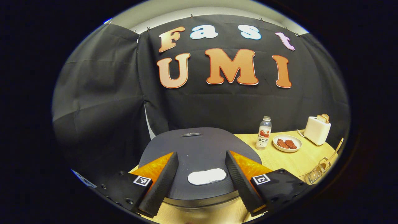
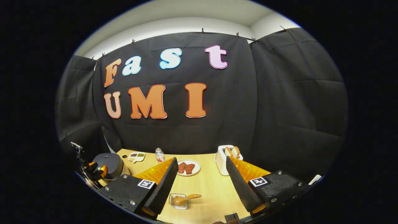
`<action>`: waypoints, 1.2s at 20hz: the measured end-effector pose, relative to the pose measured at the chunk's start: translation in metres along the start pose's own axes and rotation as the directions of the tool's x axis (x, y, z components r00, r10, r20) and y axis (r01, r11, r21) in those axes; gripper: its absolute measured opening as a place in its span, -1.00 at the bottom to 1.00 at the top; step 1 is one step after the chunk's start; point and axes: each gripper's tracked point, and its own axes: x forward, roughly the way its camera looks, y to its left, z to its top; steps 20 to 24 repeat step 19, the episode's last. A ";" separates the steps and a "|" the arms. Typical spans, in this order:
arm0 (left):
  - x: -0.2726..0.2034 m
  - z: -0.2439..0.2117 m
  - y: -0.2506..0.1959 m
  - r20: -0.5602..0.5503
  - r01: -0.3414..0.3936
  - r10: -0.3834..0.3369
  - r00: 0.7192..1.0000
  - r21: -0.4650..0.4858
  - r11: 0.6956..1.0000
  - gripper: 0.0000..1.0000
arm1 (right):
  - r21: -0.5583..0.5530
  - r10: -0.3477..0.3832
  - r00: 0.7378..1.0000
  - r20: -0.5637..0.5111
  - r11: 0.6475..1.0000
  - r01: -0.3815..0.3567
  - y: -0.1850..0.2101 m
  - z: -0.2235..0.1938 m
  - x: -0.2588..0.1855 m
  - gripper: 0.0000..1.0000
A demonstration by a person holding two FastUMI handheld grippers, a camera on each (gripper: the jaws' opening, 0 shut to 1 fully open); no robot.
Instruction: Close the left gripper, press the button to open the rice cooker; take a wooden spoon from the chopstick holder with the right hand, scoop a spoonful of rice and pour it into the rice cooker, then put the wooden spoon back into the chopstick holder.
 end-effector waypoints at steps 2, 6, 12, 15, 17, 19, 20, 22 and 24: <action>-0.006 0.005 0.001 -0.078 0.010 -0.014 0.997 -0.057 0.998 0.90 | 0.014 0.016 1.000 -0.003 1.000 -0.016 0.004 -0.003 0.000 0.90; -0.040 0.090 0.016 -0.002 0.002 -0.003 1.000 -0.069 0.998 1.00 | 0.015 0.024 1.000 0.007 1.000 -0.024 0.004 -0.001 0.006 0.89; -0.117 0.257 0.038 0.201 0.018 -0.007 0.980 -0.057 0.998 0.90 | 0.007 0.034 0.999 0.042 0.999 -0.034 -0.001 0.016 0.009 0.90; -0.152 0.317 0.043 0.280 0.015 -0.003 0.960 -0.040 0.999 1.00 | 0.019 0.034 0.997 0.063 0.999 -0.036 -0.004 0.028 0.008 0.89; -0.171 0.347 0.043 0.320 0.029 -0.013 0.947 -0.044 0.999 1.00 | 0.017 0.027 0.997 0.074 0.999 -0.028 -0.007 0.032 0.008 0.90; -0.187 0.365 0.041 0.350 0.048 -0.023 0.936 -0.062 0.997 1.00 | 0.013 0.027 0.996 0.084 1.000 -0.028 -0.009 0.038 0.006 0.90; -0.187 0.365 0.041 0.350 0.048 -0.023 0.936 -0.062 0.997 1.00 | 0.013 0.027 0.996 0.084 1.000 -0.028 -0.009 0.038 0.006 0.90; -0.187 0.365 0.041 0.350 0.048 -0.023 0.936 -0.062 0.997 1.00 | 0.013 0.027 0.996 0.084 1.000 -0.028 -0.009 0.038 0.006 0.90; -0.187 0.365 0.041 0.350 0.048 -0.023 0.936 -0.062 0.997 1.00 | 0.013 0.027 0.996 0.084 1.000 -0.028 -0.009 0.038 0.006 0.90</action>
